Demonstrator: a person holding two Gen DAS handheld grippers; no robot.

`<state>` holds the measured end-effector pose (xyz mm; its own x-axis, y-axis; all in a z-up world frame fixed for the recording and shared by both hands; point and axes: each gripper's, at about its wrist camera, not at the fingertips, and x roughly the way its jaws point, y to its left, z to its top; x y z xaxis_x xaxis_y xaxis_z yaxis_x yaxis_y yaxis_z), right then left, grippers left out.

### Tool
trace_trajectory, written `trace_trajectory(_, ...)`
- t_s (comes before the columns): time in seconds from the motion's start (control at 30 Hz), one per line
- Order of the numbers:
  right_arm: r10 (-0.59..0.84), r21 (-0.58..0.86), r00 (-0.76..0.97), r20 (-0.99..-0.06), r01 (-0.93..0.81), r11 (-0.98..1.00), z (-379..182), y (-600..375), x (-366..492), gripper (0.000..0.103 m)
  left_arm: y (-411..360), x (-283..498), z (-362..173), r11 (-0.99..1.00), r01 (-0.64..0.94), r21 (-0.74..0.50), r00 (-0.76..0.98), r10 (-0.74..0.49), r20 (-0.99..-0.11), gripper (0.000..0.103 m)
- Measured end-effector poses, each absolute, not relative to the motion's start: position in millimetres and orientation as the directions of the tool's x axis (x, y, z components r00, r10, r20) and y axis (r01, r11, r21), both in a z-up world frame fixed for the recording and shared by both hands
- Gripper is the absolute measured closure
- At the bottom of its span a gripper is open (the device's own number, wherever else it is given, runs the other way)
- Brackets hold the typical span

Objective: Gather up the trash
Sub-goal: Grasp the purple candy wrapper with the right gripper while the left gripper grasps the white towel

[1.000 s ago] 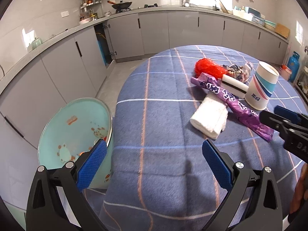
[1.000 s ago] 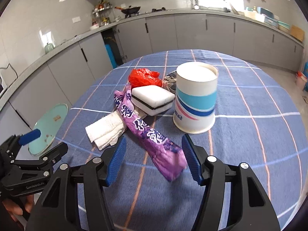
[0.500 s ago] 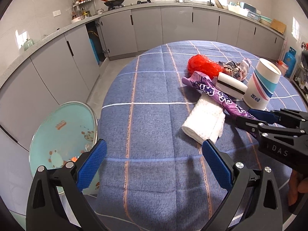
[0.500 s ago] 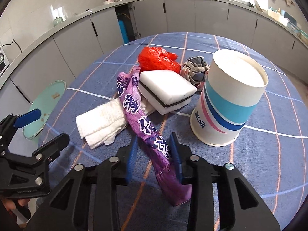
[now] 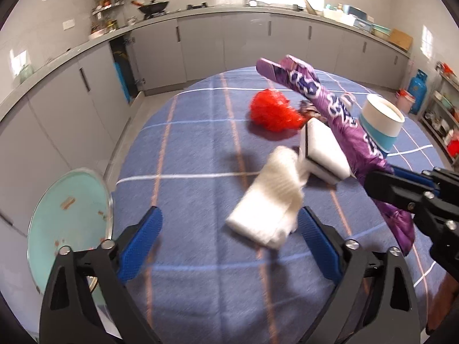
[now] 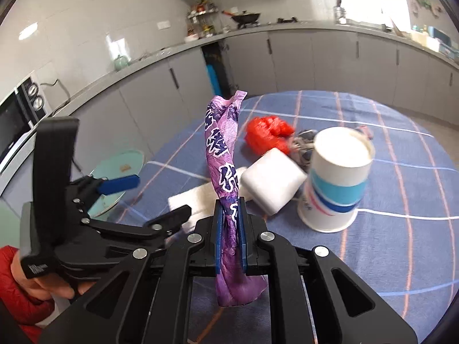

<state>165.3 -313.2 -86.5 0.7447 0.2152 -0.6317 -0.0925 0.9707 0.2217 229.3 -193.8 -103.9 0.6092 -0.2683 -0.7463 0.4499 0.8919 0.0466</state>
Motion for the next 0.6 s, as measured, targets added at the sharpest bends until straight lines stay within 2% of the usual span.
trace_trajectory(0.17,0.146,0.217,0.758,-0.636,-0.006,0.976,-89,-328,160,0.092,-216,238,-115,0.867,0.497,0.031,0.573,-0.301,-0.762,0.022)
trace_trajectory(0.23,0.138,0.226,0.756,-0.639,0.012,0.974,-91,-330,159,0.092,-223,243,-122,0.862,0.506,0.033,0.553,-0.295,-0.779,0.030)
trace_trajectory(0.3,0.128,0.226,0.757,-0.640,0.027,0.974,-92,-332,156,0.092,-226,246,-128,0.858,0.513,0.011,0.526,-0.304,-0.794,0.051)
trace_trajectory(0.33,0.126,0.229,0.758,-0.640,0.032,0.973,-93,-333,156,0.092,-225,247,-129,0.858,0.514,-0.015,0.510,-0.320,-0.799,0.053)
trace_trajectory(0.5,0.112,0.234,0.767,-0.632,0.051,0.971,-88,-328,156,0.092,-213,243,-123,0.858,0.510,-0.056,0.519,-0.359,-0.776,0.079)
trace_trajectory(0.6,0.108,0.249,0.779,-0.618,0.063,0.966,-85,-326,150,0.092,-203,236,-116,0.867,0.491,-0.080,0.530,-0.370,-0.763,0.087)
